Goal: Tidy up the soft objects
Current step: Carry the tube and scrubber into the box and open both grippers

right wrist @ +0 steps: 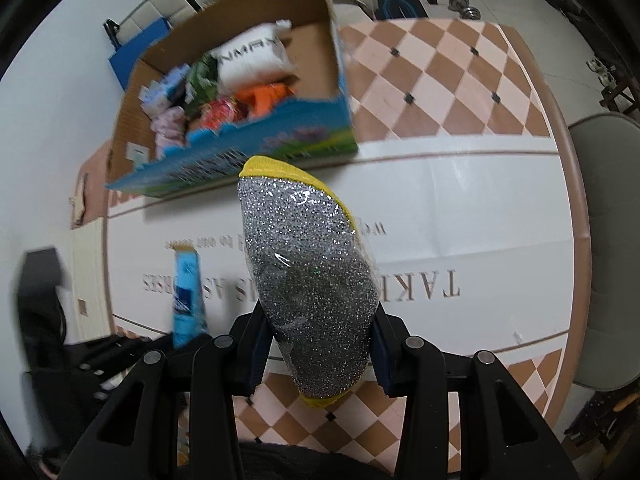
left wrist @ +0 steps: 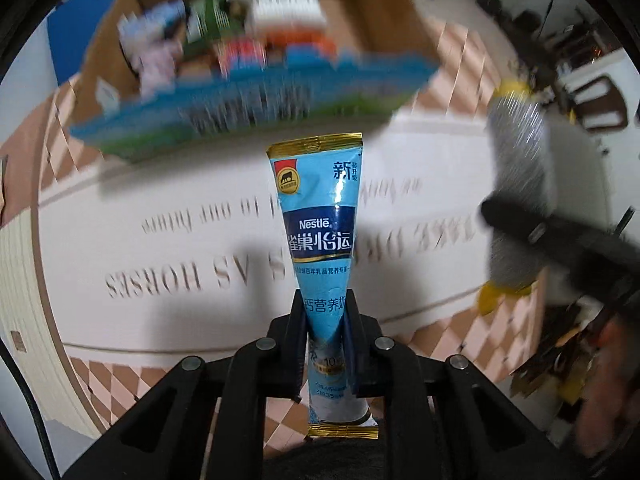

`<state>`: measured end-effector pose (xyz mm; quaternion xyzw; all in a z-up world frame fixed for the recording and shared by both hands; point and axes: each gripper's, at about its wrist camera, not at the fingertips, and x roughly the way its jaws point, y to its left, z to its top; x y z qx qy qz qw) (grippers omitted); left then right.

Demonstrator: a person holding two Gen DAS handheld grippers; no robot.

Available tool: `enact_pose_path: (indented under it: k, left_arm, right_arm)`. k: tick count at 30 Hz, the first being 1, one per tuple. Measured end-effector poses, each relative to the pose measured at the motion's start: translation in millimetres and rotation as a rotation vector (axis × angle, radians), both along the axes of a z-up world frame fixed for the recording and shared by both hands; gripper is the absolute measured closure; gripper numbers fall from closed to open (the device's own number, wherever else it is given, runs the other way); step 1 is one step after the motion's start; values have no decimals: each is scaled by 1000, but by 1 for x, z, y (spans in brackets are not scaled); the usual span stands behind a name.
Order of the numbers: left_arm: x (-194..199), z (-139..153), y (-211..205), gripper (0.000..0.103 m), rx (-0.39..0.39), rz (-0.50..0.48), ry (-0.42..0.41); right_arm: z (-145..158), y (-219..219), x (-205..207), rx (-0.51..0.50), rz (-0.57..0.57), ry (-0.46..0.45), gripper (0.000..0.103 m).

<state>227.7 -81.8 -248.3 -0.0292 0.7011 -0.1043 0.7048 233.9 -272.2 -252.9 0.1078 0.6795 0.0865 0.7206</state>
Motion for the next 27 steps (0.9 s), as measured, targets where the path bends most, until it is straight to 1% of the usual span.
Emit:
enact_pose_path:
  k: [3,6,9,13,15,17,19,23,27]
  left_arm:
    - [29,27,8,90,-3,24,-56]
    - [60,40,18,90,8,48,-90]
    - [88,46,30,90,16,66,-107]
    - [140,50,37,90,0,73,-106]
    - [165,47,33,90,-6,75,-96]
    - [197,40,27,90,-47,62,-55]
    - [223,31,18,90,-60,56,-30]
    - [264,13,-5,90,-54,9,16]
    - [293,-11,-29,90,-13,-37,60]
  right_arm:
    - [17,6,11,21,5,-32,58]
    - [31,13,25,32,10,-63,58]
    - [44,21,46,43,13,-89,58]
    - [54,30,81,29,12,-126,58]
    - [54,34,99,21,-2,-126,58]
    - [48,36,120,23,-24,-112,58]
    - [39,38,138,34,-49,-90,58]
    - [19,36,163,51,-108,-36,58]
    - [2,33,183,42,-138,-3,58]
